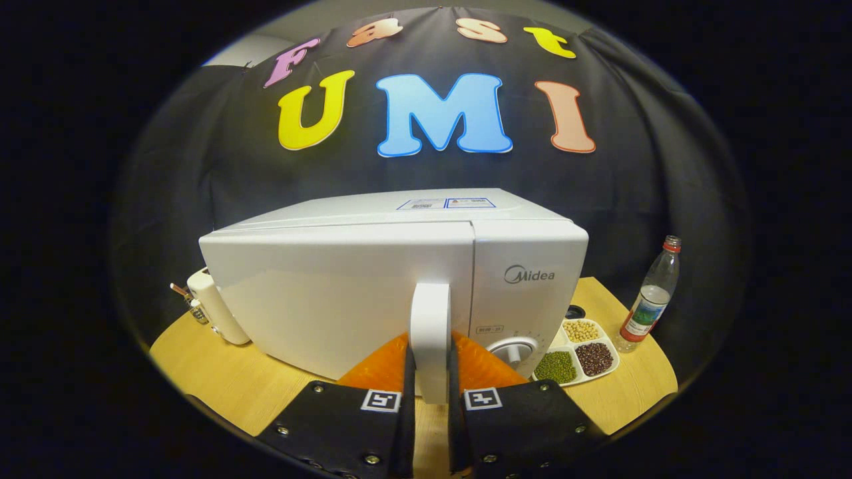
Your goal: Open the microwave, put the food inside, and close the microwave door.
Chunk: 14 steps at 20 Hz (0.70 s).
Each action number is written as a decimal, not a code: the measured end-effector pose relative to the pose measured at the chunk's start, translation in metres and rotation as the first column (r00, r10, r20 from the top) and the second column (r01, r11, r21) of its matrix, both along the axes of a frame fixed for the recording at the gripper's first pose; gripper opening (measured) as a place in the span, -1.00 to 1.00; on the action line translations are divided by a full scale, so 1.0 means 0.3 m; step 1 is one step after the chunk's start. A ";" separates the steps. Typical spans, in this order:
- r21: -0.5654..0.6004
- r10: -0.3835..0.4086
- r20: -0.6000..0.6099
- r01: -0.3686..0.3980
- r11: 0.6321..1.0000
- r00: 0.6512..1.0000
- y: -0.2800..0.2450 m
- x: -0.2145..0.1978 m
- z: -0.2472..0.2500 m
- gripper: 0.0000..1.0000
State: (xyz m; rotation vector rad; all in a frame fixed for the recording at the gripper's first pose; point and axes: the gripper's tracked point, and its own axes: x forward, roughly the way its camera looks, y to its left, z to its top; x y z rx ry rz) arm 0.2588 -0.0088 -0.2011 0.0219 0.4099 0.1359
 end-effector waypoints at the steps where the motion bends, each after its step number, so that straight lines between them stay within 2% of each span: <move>1: -0.017 -0.003 -0.001 0.003 1.000 1.000 -0.003 -0.016 0.005 -0.78; 10: 0.014 -0.057 -0.046 0.058 0.998 0.997 -0.001 -0.033 0.004 -0.78; 14: -0.045 -0.035 -0.004 0.035 0.998 0.999 0.026 -0.159 0.009 -0.78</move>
